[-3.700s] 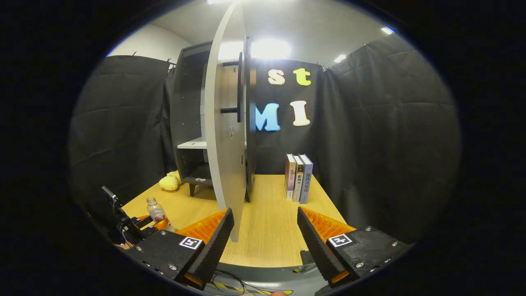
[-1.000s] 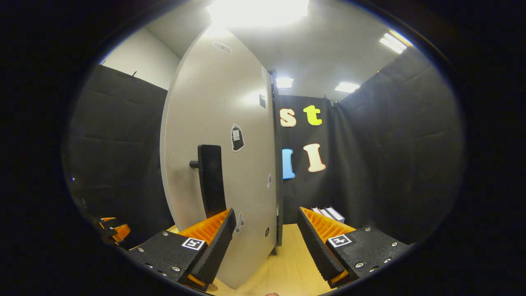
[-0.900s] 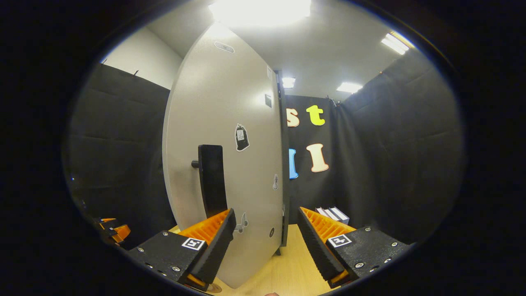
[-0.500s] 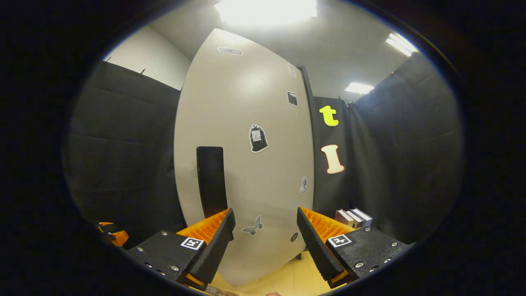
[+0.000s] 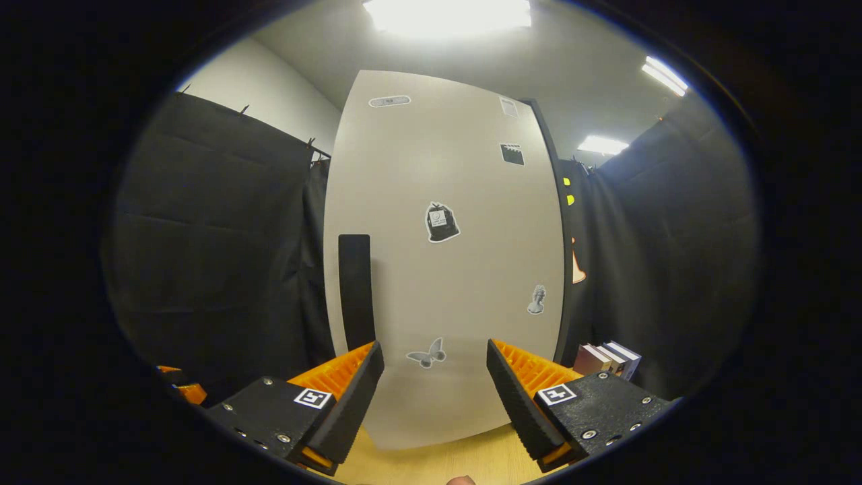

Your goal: Open the cabinet door with the right hand, grasp the bottle in the cabinet with the left hand and place it on the coaster, then close the cabinet door with the right hand.

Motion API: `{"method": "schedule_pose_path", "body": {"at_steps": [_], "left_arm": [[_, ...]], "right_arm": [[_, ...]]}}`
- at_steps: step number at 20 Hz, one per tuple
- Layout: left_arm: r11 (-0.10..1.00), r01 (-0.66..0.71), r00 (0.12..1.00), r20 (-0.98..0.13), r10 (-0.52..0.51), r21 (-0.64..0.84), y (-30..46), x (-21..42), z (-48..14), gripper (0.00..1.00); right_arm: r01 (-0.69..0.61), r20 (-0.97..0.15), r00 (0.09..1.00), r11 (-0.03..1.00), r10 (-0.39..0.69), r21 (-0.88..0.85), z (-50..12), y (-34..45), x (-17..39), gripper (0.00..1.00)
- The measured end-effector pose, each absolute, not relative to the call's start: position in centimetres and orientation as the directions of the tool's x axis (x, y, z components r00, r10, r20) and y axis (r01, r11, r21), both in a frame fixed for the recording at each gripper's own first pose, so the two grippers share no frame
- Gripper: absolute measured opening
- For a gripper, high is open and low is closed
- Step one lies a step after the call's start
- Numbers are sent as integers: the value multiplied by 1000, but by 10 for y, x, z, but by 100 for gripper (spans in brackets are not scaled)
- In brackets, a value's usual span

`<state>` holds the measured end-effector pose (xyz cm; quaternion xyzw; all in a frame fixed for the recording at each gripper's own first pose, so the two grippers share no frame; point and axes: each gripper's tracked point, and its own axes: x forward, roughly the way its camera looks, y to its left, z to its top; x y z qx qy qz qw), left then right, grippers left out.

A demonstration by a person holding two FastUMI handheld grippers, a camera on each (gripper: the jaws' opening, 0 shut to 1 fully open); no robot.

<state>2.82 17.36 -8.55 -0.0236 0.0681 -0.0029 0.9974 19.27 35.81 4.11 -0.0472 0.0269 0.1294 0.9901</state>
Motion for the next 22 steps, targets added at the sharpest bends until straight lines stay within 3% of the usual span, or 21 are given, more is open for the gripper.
{"method": "schedule_pose_path", "body": {"at_steps": [3, 4, 8, 9, 18, 19, 22], "left_arm": [[997, 36, 991, -129, -44, -65, 169, 28, -82, 82], [997, 43, 991, -124, -51, -66, 169, 27, -79, 77], [995, 70, 990, -116, -78, -70, 157, 19, -62, 78], [994, 80, 989, -118, -89, -75, 143, 15, -52, 72], [990, 113, 988, -95, -121, -85, 29, 20, -19, 72], [991, 111, 989, -89, -118, -75, 22, 20, -14, 82], [992, 113, 990, -78, -118, -59, -3, 22, -4, 77]], "right_arm": [[-240, -54, 970, 966, 236, -93, 45, 342, 185, 95], [-237, -48, 971, 967, 233, -90, 45, 336, 183, 95], [-221, -52, 975, 972, 217, -82, 40, 298, 171, 95], [-216, -50, 976, 973, 213, -82, 41, 286, 170, 95], [-179, -43, 983, 981, 176, -70, 44, 186, 171, 95], [-180, -43, 983, 982, 177, -65, 45, 178, 171, 95], [-177, -47, 984, 983, 174, -58, 44, 153, 170, 91]]}}
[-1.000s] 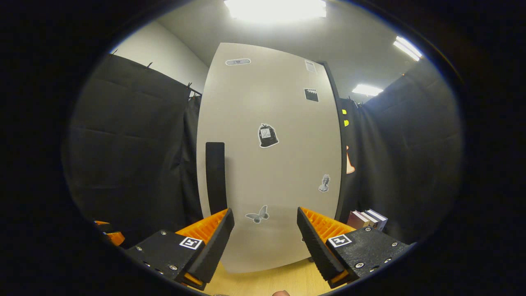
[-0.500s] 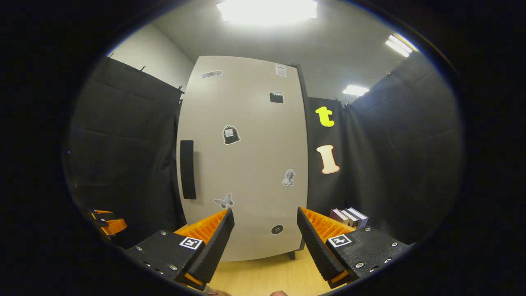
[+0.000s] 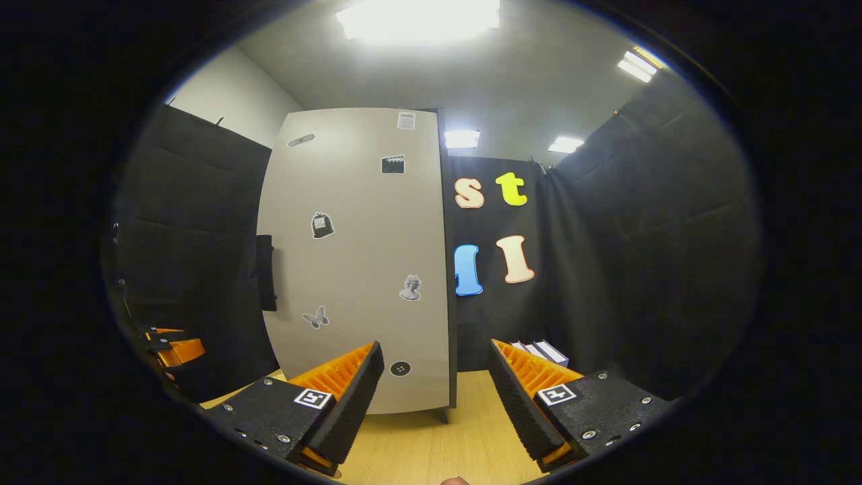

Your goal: Open the cabinet door with the right hand, grasp the bottle in the cabinet with the left hand and place it on the coaster, then close the cabinet door with the right hand.

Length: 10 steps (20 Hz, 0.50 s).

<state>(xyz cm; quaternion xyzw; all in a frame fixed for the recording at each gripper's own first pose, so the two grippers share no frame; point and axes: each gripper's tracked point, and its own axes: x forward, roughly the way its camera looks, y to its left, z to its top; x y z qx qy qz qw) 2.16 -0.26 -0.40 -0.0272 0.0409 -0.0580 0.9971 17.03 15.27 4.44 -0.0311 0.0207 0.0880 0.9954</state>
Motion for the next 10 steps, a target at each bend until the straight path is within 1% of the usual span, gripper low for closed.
{"method": "schedule_pose_path", "body": {"at_steps": [1, 2, 3, 5, 6, 8, 9, 10], "left_arm": [[992, 112, 990, -74, -116, -54, -7, 21, -1, 77], [993, 108, 991, -70, -111, -49, -13, 23, 1, 80], [993, 108, 991, -70, -111, -46, -19, 24, 3, 77], [993, 111, 991, -68, -114, -43, -30, 23, 7, 77], [993, 113, 991, -66, -115, -38, -35, 24, 9, 72], [993, 113, 992, -60, -115, -28, -42, 24, 12, 82], [993, 114, 991, -61, -116, -24, -44, 24, 13, 77], [993, 115, 991, -63, -116, -23, -47, 23, 12, 78]], "right_arm": [[-172, -47, 984, 983, 170, -61, 45, 144, 170, 95], [-166, -46, 986, 984, 163, -64, 44, 136, 169, 95], [-158, -44, 987, 985, 155, -66, 44, 128, 168, 95], [-145, -43, 989, 987, 142, -63, 43, 114, 167, 95], [-137, -44, 990, 989, 135, -60, 41, 108, 168, 95], [-125, -43, 991, 991, 123, -54, 40, 99, 167, 95], [-123, -43, 992, 991, 121, -52, 39, 96, 168, 95], [-119, -43, 992, 992, 116, -52, 39, 93, 169, 95]]}}
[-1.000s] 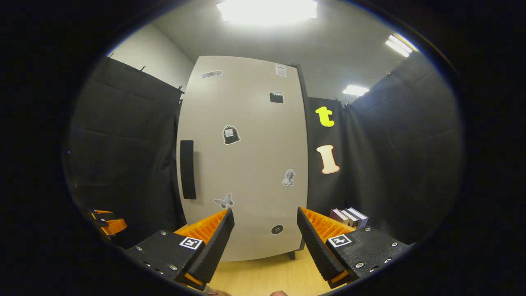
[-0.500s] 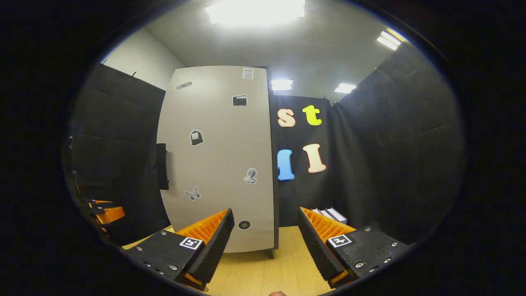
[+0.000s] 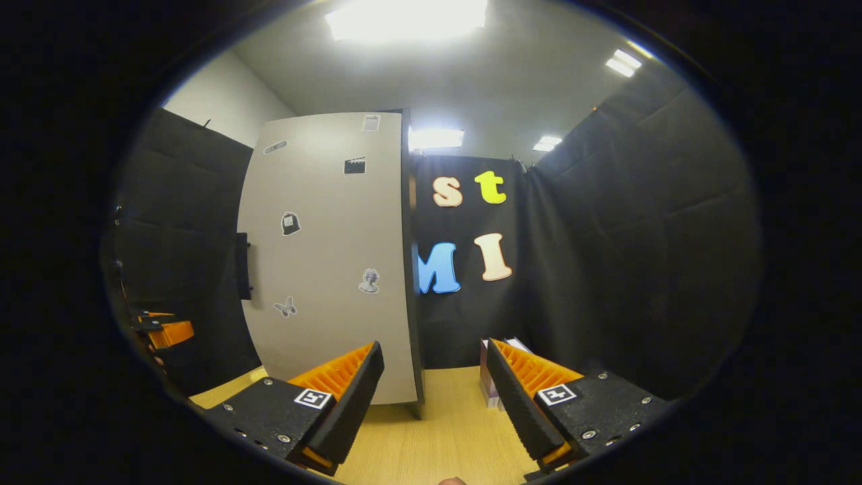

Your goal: Open the cabinet door with the right hand, grasp the bottle in the cabinet with the left hand and place it on the coaster, then close the cabinet door with the right hand.

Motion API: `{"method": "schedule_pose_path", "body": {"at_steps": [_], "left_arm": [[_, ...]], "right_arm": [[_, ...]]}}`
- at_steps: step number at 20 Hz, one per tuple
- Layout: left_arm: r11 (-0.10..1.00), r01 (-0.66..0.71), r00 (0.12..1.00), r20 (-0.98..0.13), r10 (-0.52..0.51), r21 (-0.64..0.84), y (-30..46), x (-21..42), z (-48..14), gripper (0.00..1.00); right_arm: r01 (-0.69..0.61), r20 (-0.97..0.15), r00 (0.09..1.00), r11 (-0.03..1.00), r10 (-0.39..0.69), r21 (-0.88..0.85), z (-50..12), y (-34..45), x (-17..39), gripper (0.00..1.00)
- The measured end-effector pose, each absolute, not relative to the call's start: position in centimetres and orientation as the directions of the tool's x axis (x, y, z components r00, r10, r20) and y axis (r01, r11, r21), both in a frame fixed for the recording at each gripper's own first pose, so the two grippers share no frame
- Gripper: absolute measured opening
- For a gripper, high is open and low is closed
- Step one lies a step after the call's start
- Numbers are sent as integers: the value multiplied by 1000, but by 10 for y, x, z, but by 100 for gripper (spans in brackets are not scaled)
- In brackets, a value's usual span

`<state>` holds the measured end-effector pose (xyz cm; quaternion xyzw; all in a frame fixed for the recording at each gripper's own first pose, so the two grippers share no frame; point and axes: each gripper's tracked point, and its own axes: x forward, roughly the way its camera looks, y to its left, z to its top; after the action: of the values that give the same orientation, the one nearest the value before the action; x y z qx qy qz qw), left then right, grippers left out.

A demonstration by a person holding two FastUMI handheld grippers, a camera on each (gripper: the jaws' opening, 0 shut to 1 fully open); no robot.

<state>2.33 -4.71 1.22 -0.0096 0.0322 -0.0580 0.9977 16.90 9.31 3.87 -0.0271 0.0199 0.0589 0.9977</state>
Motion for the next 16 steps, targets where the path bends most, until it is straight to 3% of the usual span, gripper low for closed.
{"method": "schedule_pose_path", "body": {"at_steps": [1, 4, 5, 7, 8, 9, 10, 12, 13, 14, 16], "left_arm": [[993, 117, 991, -67, -118, -23, -49, 23, 11, 72], [994, 109, 991, -75, -110, -19, -50, 26, 10, 82], [994, 107, 991, -74, -108, -17, -50, 26, 10, 77], [995, 102, 992, -77, -103, -12, -52, 27, 11, 82], [995, 102, 992, -77, -102, -12, -52, 27, 11, 72], [995, 97, 992, -76, -98, -12, -51, 28, 12, 72], [995, 95, 993, -74, -96, -11, -50, 28, 12, 82], [996, 92, 993, -71, -93, -11, -49, 26, 14, 82], [996, 90, 993, -70, -90, -8, -49, 25, 14, 77], [996, 85, 994, -69, -85, -4, -48, 26, 13, 82], [997, 82, 994, -66, -83, -4, -48, 28, 10, 82]], "right_arm": [[-114, -42, 993, 992, 112, -53, 39, 91, 169, 95], [-109, -39, 993, 993, 107, -48, 39, 87, 172, 95], [-108, -40, 994, 993, 106, -45, 39, 87, 172, 95], [-111, -46, 993, 993, 109, -40, 37, 87, 174, 95], [-113, -46, 993, 993, 111, -39, 37, 88, 174, 95], [-113, -45, 993, 993, 111, -40, 37, 89, 174, 95], [-116, -46, 992, 992, 114, -42, 37, 91, 175, 95], [-120, -49, 992, 992, 118, -48, 36, 93, 176, 91], [-126, -49, 991, 991, 123, -47, 36, 95, 177, 95], [-129, -48, 991, 991, 127, -43, 36, 96, 178, 95], [-132, -47, 990, 990, 130, -39, 37, 99, 179, 95]]}}
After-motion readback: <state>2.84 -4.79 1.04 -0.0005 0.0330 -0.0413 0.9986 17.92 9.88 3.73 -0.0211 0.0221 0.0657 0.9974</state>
